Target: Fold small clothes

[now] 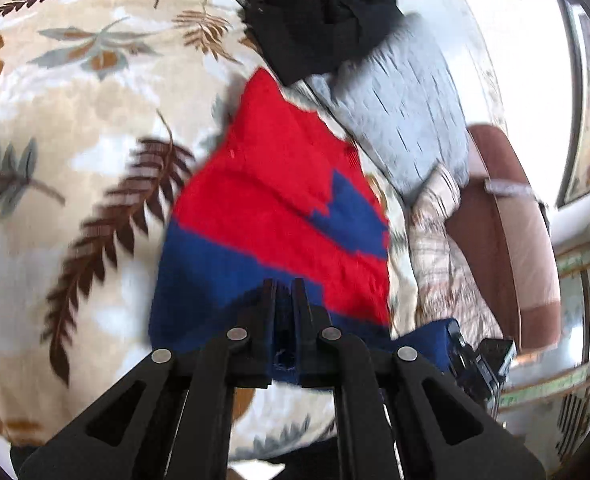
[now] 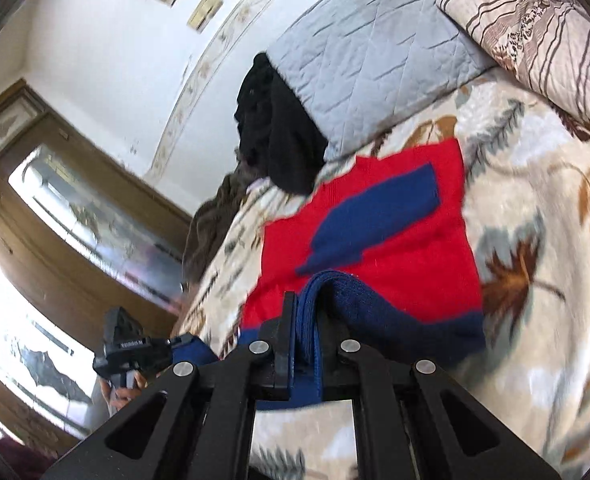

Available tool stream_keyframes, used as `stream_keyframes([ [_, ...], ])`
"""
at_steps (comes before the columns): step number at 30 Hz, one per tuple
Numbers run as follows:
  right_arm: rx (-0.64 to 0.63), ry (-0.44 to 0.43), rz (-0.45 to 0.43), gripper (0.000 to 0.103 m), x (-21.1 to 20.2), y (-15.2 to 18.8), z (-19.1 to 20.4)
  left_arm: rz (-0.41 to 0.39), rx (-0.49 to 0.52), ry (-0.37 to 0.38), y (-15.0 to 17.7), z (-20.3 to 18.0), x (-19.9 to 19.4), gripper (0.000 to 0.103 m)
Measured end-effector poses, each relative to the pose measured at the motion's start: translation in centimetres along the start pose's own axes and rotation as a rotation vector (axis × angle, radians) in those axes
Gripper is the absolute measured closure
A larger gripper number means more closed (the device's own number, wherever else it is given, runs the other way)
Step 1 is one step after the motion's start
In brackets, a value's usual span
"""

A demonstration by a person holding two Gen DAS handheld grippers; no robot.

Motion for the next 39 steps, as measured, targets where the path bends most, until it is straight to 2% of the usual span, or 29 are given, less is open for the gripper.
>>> stream_keyframes([
  [4,0.043,-0.021,-0.043,0.097,1.8,-2.7,-0.7,-0.04,-0.026,0.004,-3.2,0.0,0.7,0.1],
  [7,0.071,-0.026,-0.05,0.097,3.5,-3.5,-1.5,-0.061,-0.022,-0.025,-4.9,0.3,1.2,0.101],
  [9,0.087,-0.025,-0.046,0.097,4.4,-3.5,-2.0,-0.041,-0.015,-0.039,-5.1,0.7,1.7,0.101],
  [13,0.124,0.022,-0.001,0.097,5.4,-2.0,-3.6,0.016,0.021,-0.124,-4.1,2.4,2.4,0.1],
  [15,0.141,0.068,0.016,0.097,5.3,-1.1,-4.8,0.062,0.04,-0.162,-3.2,3.4,3.1,0.092],
  [19,0.236,0.117,0.024,0.097,4.7,-0.1,-7.8,0.158,0.073,-0.163,-0.9,3.4,4.9,0.075],
  [21,0.253,0.137,0.022,0.091,4.2,0.1,-8.4,0.176,0.119,-0.197,0.0,3.1,5.4,0.055],
  [22,0.261,0.155,0.008,0.091,3.8,0.1,-8.6,0.178,0.143,-0.235,0.6,3.1,5.7,0.053],
  [24,0.281,0.143,-0.052,0.088,2.4,-0.5,-8.8,0.193,0.191,-0.26,1.4,2.8,6.2,0.051],
  [25,0.293,0.144,-0.082,0.084,1.6,-0.8,-9.1,0.199,0.205,-0.269,1.7,2.8,6.4,0.05],
  [26,0.294,0.159,-0.102,0.074,0.9,-1.0,-9.4,0.203,0.218,-0.277,2.0,2.8,6.6,0.047],
  [27,0.285,0.188,-0.108,0.069,0.5,-1.1,-9.7,0.202,0.23,-0.292,2.1,2.8,6.7,0.045],
  [28,0.263,0.232,-0.1,0.069,0.4,-0.9,-9.9,0.2,0.235,-0.299,2.1,2.8,6.8,0.044],
  [31,0.194,0.291,-0.033,0.067,1.6,-0.2,-10.0,0.194,0.217,-0.295,2.0,3.0,6.9,0.041],
  [35,0.092,0.367,0.049,0.063,5.0,0.2,-10.0,0.179,0.205,-0.3,2.0,3.0,7.0,0.042],
  [37,0.04,0.406,0.092,0.064,6.8,0.5,-10.2,0.167,0.209,-0.322,2.2,3.0,6.8,0.072],
  [38,0.016,0.414,0.112,0.076,7.4,0.9,-10.1,0.173,0.22,-0.324,2.4,2.9,6.8,0.095],
  [39,-0.023,0.414,0.123,0.091,7.8,1.2,-9.6,0.169,0.227,-0.325,2.6,2.7,6.4,0.095],
])
Point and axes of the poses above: each gripper's, at about its wrist camera, not at the fingertips, and x roughly the way its jaws point, z to its left, y to its underside, the point moved 10 cm from there along x, roughly the way its jaws point, and after that the axes turned 5 degrees about z, right-handed, at the moved point
